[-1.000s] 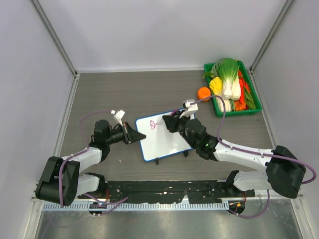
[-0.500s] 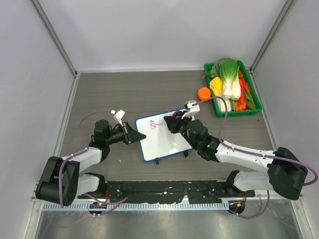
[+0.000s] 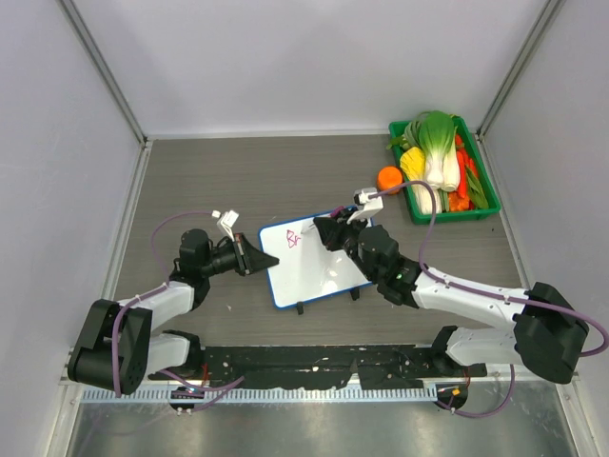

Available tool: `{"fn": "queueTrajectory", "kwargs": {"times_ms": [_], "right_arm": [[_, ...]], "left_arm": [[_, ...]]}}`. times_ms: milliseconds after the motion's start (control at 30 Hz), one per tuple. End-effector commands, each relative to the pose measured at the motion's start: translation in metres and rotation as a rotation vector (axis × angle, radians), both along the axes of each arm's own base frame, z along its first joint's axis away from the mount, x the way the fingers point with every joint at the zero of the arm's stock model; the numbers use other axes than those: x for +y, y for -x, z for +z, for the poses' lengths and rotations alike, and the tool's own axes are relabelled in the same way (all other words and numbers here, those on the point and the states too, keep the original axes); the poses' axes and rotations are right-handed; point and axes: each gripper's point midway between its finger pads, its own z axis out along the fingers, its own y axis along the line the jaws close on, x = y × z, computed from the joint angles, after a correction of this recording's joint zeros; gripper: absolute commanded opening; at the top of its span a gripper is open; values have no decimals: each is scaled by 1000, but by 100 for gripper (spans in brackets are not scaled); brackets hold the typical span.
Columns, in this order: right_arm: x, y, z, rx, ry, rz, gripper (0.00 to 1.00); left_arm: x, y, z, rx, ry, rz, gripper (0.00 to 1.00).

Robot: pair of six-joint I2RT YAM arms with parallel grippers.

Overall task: Write a sentence on the whiteboard
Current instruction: Write with the whiteboard marker on the whiteboard.

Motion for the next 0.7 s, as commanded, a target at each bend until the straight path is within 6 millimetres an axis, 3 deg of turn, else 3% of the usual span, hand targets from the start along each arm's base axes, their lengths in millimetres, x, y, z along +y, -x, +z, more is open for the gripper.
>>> {"fn": "queueTrajectory", "kwargs": {"times_ms": [0,667], "right_arm": [[-7,-11,35,-65,-59,-63,1],[-7,-4,-8,15,-3,-30,1]], "left_arm": [[10,-9,-21,1,-89,67,0],[11,-10,-19,-5,-90,71,0]]}}
